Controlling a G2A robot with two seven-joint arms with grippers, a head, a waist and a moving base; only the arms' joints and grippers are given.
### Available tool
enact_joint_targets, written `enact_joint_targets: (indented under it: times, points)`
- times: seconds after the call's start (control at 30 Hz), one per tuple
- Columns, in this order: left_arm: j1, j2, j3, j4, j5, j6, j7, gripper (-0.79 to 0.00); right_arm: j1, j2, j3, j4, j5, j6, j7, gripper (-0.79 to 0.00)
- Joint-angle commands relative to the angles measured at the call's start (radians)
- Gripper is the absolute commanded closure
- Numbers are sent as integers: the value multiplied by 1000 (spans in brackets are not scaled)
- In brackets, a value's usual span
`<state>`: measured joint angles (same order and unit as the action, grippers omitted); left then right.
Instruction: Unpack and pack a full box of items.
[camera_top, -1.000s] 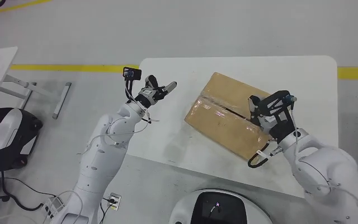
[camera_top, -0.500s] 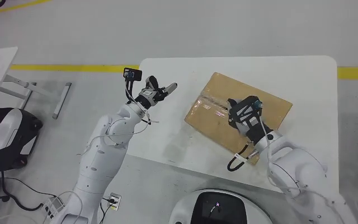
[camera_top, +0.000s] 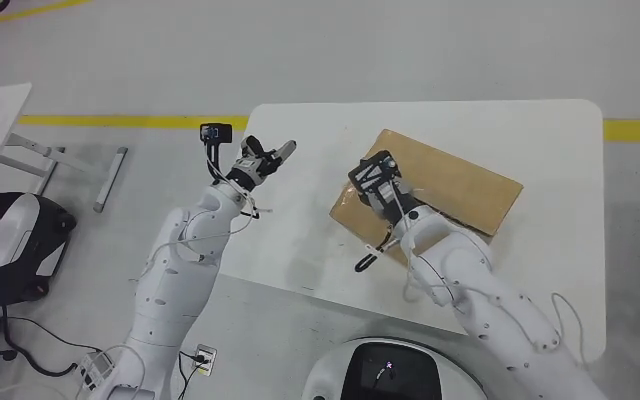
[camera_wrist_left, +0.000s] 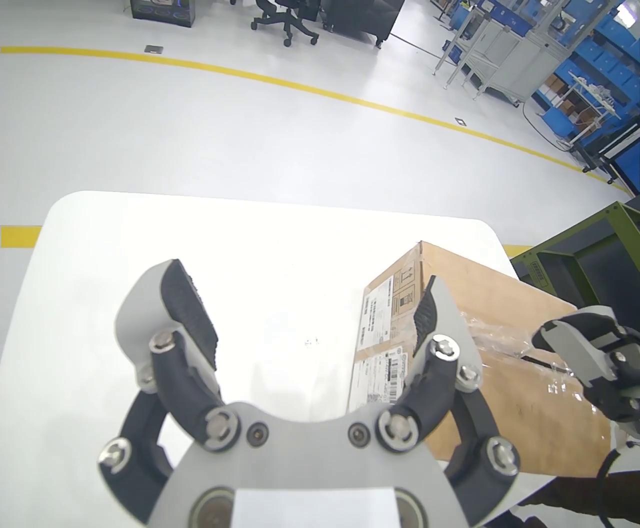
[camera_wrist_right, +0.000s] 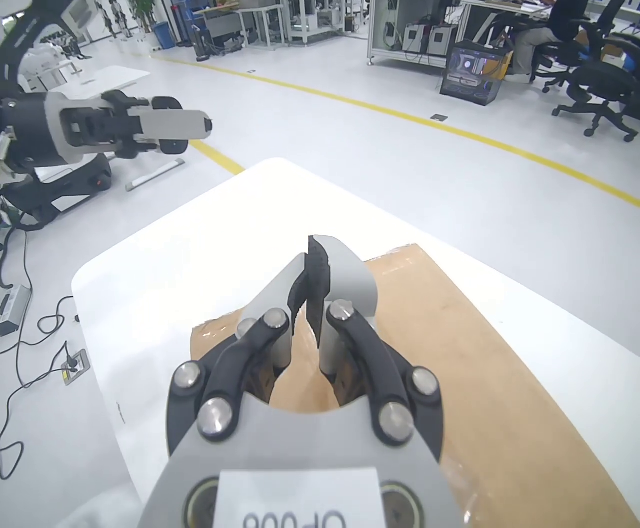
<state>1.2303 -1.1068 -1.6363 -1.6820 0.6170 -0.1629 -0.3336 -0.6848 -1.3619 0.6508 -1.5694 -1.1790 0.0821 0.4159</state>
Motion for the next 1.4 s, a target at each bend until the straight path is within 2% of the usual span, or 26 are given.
enact_joint_targets:
  times: [0.0, 0.17, 0.4, 0.7, 1.07, 1.37]
  points:
    - [1, 1, 0, -3, 0, -5, -4, -785, 7, -13, -8, 34, 12, 21, -1, 0]
    - [4, 0, 14, -7, -1, -19, -14, -785, -12, -28, 0, 45, 12, 75, 23, 0]
    - [-10, 1, 38, -4, 10, -42, -32, -785, -96, -18, 67, -32, -35, 134, 84, 0]
    - [-31, 1, 64, 4, 19, -55, -46, -785, -199, -1, 150, -107, -112, 136, 114, 0]
    - [-48, 0, 92, 11, 35, -51, -49, -785, -377, 30, 272, -295, -245, 146, 165, 0]
    - [-57, -1, 103, 16, 42, -51, -49, -785, -518, 46, 379, -406, -272, 150, 195, 0]
